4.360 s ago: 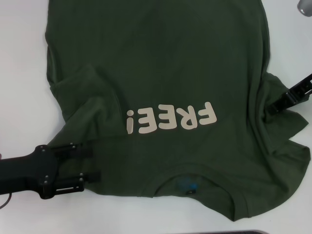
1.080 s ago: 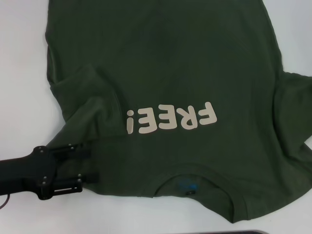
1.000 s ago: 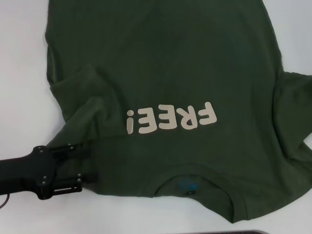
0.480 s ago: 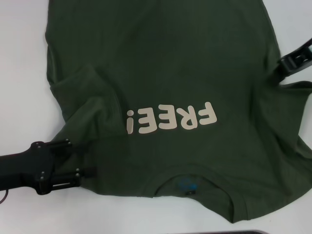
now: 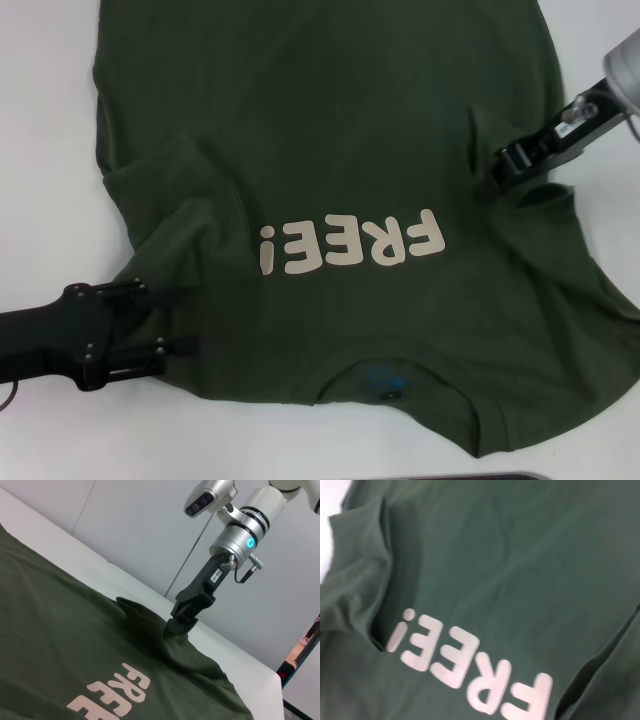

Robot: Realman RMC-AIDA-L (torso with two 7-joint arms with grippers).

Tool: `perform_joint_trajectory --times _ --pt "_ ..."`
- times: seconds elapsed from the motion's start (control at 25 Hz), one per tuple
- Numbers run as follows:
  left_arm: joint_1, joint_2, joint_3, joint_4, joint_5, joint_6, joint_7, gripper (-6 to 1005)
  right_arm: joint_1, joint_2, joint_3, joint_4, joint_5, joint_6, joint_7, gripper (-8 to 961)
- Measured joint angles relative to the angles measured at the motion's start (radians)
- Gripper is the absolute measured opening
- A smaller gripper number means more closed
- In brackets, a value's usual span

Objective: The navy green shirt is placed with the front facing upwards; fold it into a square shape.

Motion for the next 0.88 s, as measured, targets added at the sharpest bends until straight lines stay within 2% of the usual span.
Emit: perform_joint_trajectory --times 0.28,0.56,0.84,0.88 --pt "0.0 0.0 -0.001 -0.001 0.0 -0.007 -0.003 717 0.001 -0.011 0.0 0.043 0.046 -0.005 -0.002 15" --pt "0.005 0.0 -0.009 -0.001 0.0 -0.005 -0.003 717 -0.027 -0.033 0.015 0.009 0.051 -0.029 0.012 206" --pt "0.006 0.001 -0.043 0.0 0.0 0.011 -0.004 717 -0.114 -0.075 0.042 -0.169 0.053 -0.076 0.016 436" --pt "0.006 0.001 -0.045 0.0 -0.001 0.011 -0.004 717 -0.129 -0.08 0.044 -0.181 0.052 -0.076 0.018 444"
